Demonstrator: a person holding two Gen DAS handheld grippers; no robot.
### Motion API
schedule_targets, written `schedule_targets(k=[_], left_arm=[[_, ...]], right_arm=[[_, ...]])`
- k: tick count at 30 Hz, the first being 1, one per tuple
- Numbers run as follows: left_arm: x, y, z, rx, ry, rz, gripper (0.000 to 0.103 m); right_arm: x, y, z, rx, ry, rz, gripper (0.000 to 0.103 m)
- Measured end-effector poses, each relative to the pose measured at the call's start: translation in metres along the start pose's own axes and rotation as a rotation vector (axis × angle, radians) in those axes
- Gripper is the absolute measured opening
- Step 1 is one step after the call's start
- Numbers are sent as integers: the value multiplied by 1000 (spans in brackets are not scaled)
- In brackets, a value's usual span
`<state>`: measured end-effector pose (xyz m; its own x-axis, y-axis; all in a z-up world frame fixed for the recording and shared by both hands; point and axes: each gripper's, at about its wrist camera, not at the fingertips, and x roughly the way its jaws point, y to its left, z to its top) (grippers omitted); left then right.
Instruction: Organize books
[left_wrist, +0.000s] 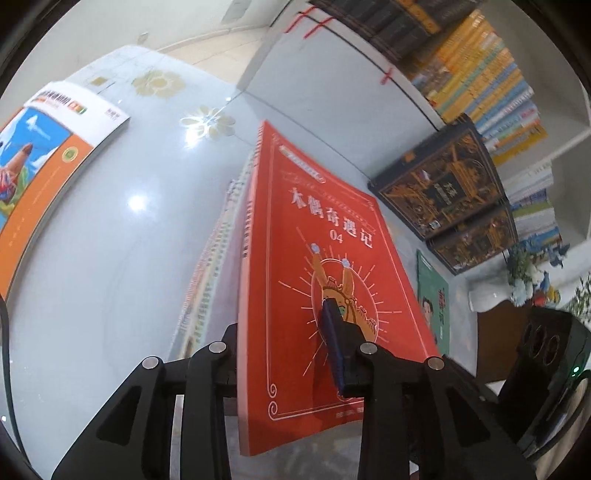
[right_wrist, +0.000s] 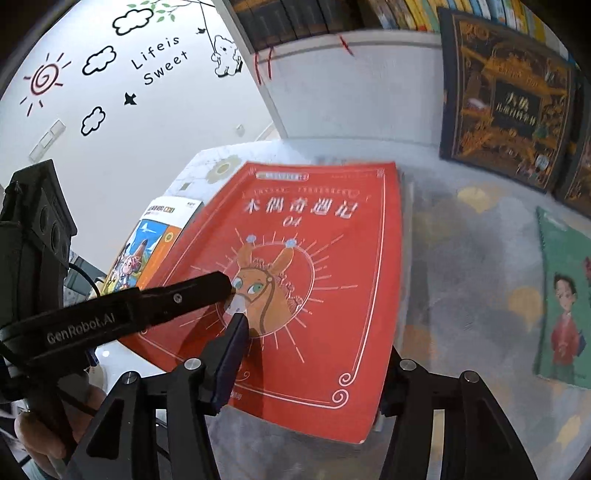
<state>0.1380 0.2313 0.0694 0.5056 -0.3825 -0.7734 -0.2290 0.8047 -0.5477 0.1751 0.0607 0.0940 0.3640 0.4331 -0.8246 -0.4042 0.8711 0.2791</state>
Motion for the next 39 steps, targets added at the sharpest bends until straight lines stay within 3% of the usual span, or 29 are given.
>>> schedule_targets(k=[4,6,12,16,19,22,24,25,28,30,32,37,39], left_arm=[[-12,14,-4,-42,-32,11,30],[-20,20,-5,-56,-47,25,30],[-32,19,-13,-46,-60,83,30],[-36,-7,-24,35,-77,127,30],[-34,-46,-35,160,-99,154,30],[-14,-100,-46,288,-64,115,32],[11,-140,-60,378,-6,56,40],[23,-155,-66,412,23,31,47],[73,-205,-83,501,129,-48,49],[106,-224,-89,509,178,-68,49],[138,-236,-90,492,224,-55,49],[178,-251,-95,515,249,-6,44],[186,-254,-95,500,266,-7,37]], right_arm=[[9,-1,-2,-12,20,-4,61],[9,1,-5,-47,22,-12,70],[1,4,-22,-134,52,-36,71],[-21,-24,-47,-118,43,-113,71],[-44,-75,-71,-7,33,-166,71],[-67,-139,-85,171,33,-227,71],[-87,-188,-92,299,8,-287,71],[-96,-207,-92,336,-4,-320,71],[-115,-262,-88,390,-10,-473,71],[-120,-288,-83,397,9,-566,71],[-123,-312,-78,406,5,-564,71],[-117,-340,-70,472,-29,-460,69],[-108,-344,-67,496,-28,-443,56]])
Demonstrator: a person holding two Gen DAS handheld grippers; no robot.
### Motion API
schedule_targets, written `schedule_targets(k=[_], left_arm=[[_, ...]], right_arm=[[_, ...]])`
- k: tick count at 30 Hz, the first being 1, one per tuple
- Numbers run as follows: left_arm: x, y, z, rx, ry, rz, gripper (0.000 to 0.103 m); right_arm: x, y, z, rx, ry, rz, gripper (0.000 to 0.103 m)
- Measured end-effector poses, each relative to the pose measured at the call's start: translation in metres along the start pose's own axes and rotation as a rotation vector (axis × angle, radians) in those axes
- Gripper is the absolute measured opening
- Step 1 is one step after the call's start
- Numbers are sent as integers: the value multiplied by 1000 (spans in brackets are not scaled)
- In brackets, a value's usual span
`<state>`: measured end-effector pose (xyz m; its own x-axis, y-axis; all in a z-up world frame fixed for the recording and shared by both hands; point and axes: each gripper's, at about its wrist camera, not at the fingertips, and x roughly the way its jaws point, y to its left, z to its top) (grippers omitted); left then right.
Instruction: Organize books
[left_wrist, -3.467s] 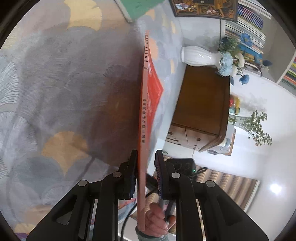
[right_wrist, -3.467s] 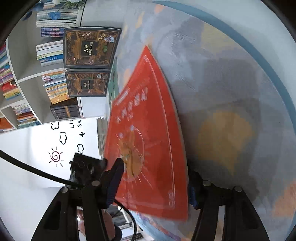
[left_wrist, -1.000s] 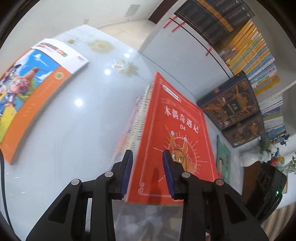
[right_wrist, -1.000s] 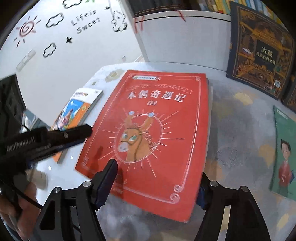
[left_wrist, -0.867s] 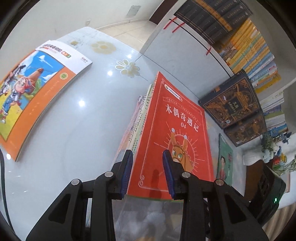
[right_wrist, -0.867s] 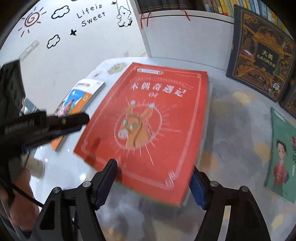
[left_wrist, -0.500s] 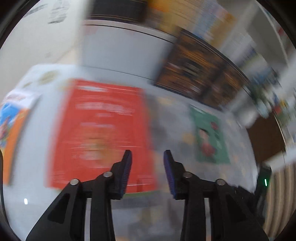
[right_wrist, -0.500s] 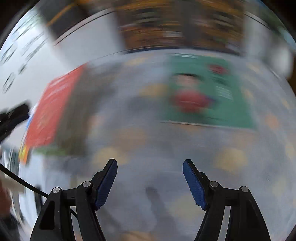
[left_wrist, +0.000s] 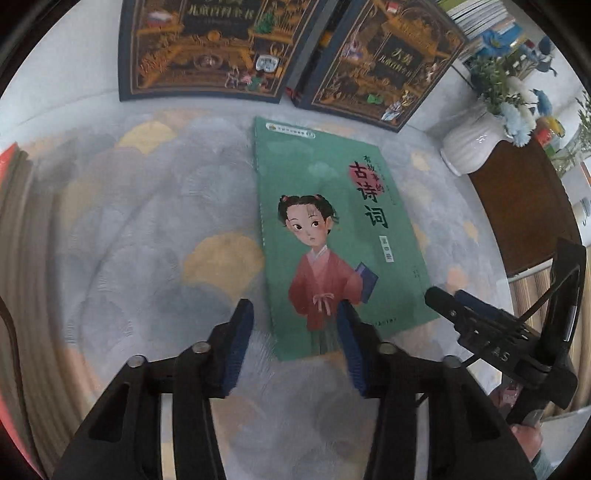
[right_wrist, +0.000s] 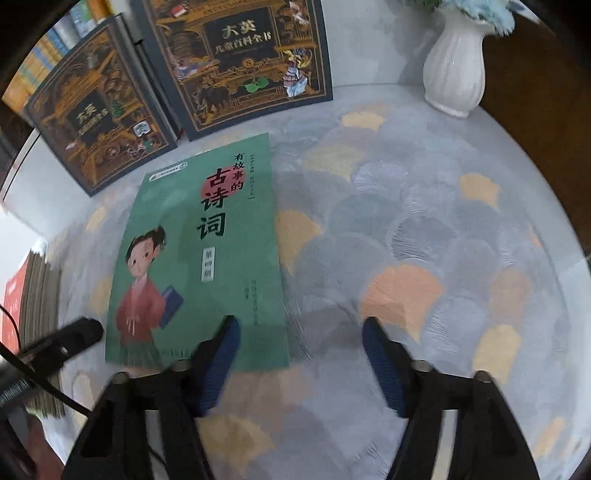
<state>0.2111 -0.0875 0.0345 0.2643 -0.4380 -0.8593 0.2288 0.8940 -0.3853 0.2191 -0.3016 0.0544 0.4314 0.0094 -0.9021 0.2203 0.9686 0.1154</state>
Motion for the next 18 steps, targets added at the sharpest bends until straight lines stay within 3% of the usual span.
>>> schedule_targets(k=[6,9,11,14,18], left_arm=[[10,6,-9,-72,22,-67,36],[3,12,-17,-109,29,-104,36],[-1,13,-26,-114,38,-127,36],[-9,9,-59,-87,86,-148,36],[-26,-1,-125,-40,127,-178,36]], right_arm=[[13,27,0,-29,-10,86,59],[15,28,-3,-53,28,91,59],[12,17,-13,-25,69,139,59],[4,7,-36,-4,107,194,59],[-21,2,-98,-53,124,232,60]])
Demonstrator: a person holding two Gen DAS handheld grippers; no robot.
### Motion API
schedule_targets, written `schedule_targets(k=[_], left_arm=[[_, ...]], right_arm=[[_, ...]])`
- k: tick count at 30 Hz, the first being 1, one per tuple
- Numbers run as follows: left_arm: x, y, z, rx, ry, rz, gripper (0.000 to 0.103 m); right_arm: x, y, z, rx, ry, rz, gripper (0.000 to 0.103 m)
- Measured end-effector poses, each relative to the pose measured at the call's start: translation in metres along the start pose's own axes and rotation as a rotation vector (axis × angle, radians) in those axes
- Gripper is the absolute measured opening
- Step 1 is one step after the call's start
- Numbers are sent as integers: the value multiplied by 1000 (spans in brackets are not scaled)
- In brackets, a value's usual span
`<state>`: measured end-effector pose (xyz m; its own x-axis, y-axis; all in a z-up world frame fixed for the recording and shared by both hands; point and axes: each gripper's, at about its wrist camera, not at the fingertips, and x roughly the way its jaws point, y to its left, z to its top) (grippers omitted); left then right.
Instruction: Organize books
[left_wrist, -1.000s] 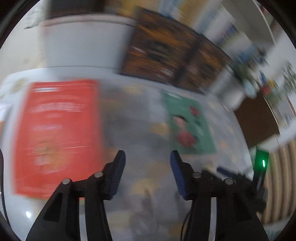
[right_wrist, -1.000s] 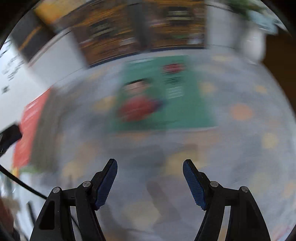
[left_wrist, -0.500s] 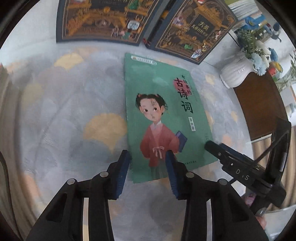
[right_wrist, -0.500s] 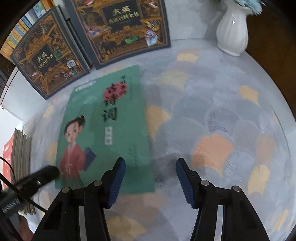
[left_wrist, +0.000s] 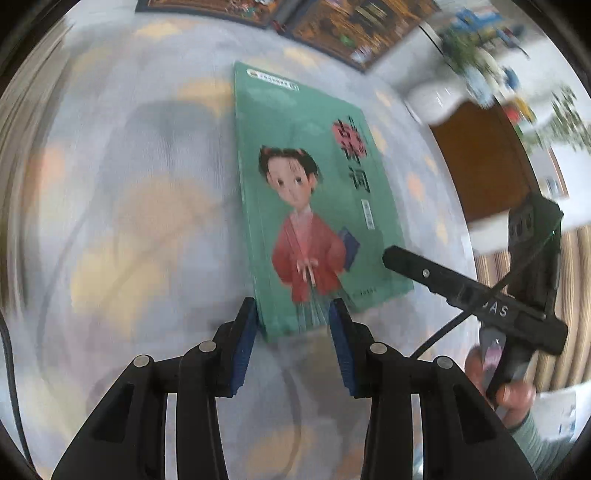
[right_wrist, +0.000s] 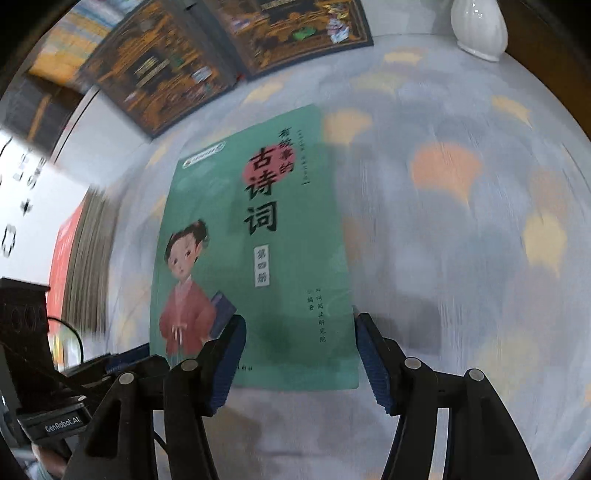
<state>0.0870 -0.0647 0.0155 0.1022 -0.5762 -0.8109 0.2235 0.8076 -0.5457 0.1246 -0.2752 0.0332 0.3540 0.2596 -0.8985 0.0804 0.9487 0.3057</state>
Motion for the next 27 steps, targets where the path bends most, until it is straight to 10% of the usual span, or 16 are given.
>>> schedule_targets(k=[8,20,27], left_arm=[[-21,-4,-95,-31,79,-78,36],[-19,-3,-91,-75,54,-50,36],[-23,-4,-87,-175,57,-306,36]], right_arm=[[-33,17,-116,-93,86,-39,63],[-37,3,-123,20,57,-105,62],[-42,-7,-130,69,18,-19,68]])
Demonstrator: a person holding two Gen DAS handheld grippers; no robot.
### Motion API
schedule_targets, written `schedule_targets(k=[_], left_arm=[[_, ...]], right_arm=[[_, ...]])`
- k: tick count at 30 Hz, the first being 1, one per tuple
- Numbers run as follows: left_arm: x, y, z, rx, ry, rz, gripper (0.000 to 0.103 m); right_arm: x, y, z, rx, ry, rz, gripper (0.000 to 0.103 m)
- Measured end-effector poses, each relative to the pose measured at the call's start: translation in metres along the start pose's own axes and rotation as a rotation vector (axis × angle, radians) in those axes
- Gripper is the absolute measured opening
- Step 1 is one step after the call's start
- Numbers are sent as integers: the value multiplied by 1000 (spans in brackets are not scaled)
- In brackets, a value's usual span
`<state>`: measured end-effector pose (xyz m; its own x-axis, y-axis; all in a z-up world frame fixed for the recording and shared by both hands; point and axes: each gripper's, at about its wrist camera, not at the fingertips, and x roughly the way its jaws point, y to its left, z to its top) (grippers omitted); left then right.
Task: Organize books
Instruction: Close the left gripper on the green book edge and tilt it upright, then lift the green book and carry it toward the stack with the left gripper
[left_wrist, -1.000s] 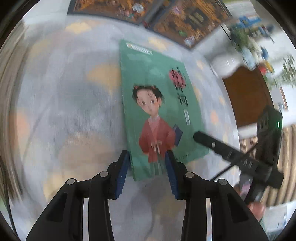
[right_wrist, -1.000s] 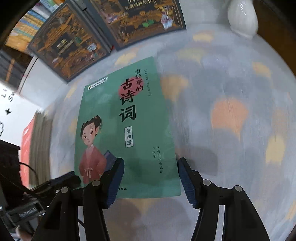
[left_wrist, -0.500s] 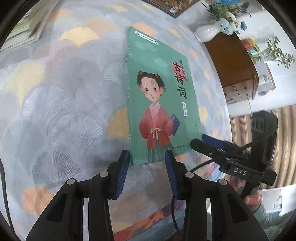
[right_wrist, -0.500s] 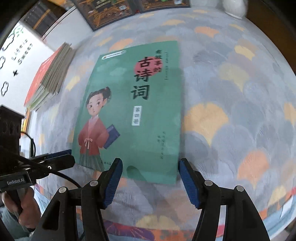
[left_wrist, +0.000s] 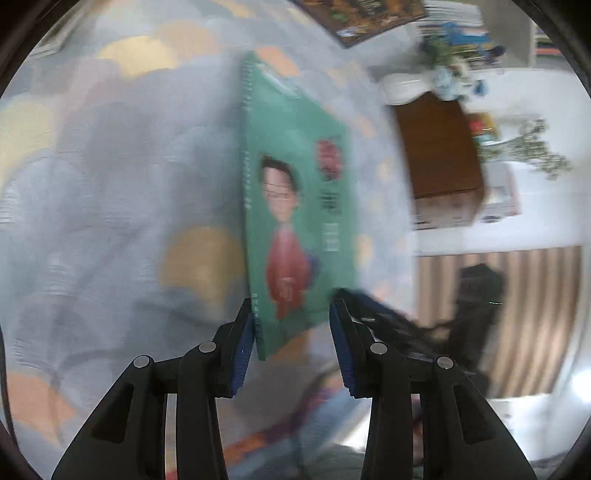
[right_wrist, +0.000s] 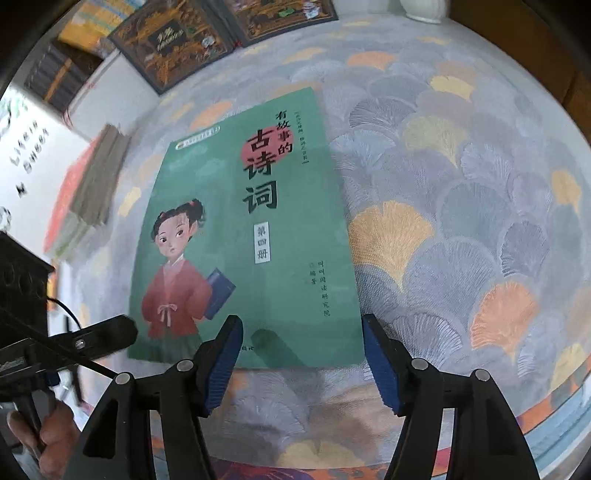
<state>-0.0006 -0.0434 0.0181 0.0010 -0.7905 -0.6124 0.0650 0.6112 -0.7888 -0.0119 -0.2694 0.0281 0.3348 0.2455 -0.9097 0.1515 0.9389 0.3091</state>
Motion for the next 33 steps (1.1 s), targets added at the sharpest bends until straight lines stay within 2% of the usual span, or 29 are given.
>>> schedule_targets(k=[3,5,8,10,13,16,19,21,25,31,32,33], left_arm=[[-2,-20,3,52,5,-81,36],[3,-21,9,32,9,-84,36],[16,-18,18,32,4,14,32],[24,-17,19,29,2,64,17],[35,-6,21,-13,6,143,15],[37,3,24,-76,12,95,14],[31,6,28,-129,25,-3,13],[31,6,31,-175,66,-71,13],[24,-10,42,-159,87,-153,12],[19,-18,50,-152,96,-165,12],[17,-15,50,-158,99,-168,12],[15,-11,50,-167,100,-173,12]], right_arm=[[-3,-14,0,86,-8,93,69],[-4,-22,1,133,-10,145,69],[-5,-30,0,178,-13,192,68],[-6,-29,-1,182,-16,195,68],[-6,-26,-5,181,-17,192,68],[-7,-36,-4,208,-6,232,68],[-6,-52,-2,272,19,318,68],[-4,-63,0,322,38,386,68],[-3,-80,-1,376,53,522,74],[8,-82,11,436,58,632,76],[11,-80,15,443,55,640,74],[14,-78,21,446,51,647,66]])
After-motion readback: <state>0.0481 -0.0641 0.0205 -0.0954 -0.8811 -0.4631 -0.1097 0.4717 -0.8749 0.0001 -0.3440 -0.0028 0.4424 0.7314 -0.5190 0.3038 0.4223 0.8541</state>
